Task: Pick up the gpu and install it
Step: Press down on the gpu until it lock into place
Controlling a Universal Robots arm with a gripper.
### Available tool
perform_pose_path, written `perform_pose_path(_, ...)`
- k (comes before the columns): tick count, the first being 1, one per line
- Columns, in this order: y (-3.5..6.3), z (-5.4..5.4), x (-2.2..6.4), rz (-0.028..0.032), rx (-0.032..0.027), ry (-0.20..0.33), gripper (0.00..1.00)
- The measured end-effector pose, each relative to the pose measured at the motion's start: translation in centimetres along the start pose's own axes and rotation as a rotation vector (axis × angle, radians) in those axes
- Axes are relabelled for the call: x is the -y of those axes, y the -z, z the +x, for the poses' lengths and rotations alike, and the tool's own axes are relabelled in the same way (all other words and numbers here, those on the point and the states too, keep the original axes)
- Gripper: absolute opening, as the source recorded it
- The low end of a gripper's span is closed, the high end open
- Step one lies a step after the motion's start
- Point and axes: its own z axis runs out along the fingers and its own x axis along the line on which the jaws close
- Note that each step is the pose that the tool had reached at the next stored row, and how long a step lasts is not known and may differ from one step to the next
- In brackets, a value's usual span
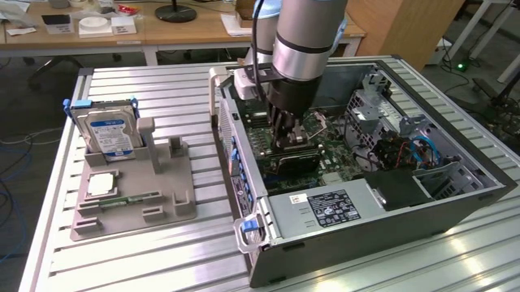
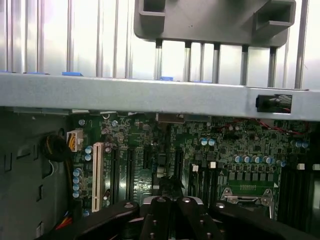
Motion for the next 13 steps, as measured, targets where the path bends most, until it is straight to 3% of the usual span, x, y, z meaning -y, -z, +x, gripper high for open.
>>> perform_pose_path(8,0.00,-0.2,-1.91,-0.0029,0.0002,0.001,0.11)
perform_pose_path(13,-0.02,-0.7,-2.39,-0.0061,0.0002,0.003,0.11)
